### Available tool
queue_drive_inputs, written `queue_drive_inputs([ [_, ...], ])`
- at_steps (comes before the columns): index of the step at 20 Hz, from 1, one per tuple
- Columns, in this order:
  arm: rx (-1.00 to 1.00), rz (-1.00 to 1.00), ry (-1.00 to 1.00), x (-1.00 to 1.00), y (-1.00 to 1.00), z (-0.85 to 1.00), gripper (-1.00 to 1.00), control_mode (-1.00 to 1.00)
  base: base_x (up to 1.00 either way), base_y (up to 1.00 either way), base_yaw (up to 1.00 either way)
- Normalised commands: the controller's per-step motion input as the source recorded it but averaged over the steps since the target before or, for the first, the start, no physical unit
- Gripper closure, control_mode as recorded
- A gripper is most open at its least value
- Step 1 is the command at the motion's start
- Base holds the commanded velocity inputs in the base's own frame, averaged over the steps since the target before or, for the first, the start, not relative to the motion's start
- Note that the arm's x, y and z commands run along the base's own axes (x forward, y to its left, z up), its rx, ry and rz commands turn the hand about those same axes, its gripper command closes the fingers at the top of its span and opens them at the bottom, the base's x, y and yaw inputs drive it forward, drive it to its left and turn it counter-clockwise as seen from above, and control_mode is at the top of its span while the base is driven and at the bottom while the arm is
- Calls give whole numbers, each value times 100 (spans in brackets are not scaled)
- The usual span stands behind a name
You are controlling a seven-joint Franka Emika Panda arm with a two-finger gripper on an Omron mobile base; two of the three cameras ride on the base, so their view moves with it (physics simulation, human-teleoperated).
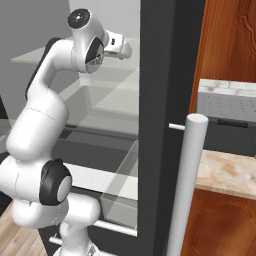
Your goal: Place one lemon and one steak in each tupperware on the nearby counter, to pack two identical lunches.
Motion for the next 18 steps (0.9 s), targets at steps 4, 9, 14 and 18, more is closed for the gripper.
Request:
queue_drive_inputs([
  [4, 5, -6, 2, 66, 0, 0, -100, -100, 0, 0, 0],
  [9, 2, -3, 1, 61, 0, 0, -100, -100, 0, 0, 0],
  [14, 0, 0, 0, 53, -1, 0, -100, -100, 0, 0, 0],
  [18, 0, 0, 0, 46, -11, -1, -100, -100, 0, 0, 0],
])
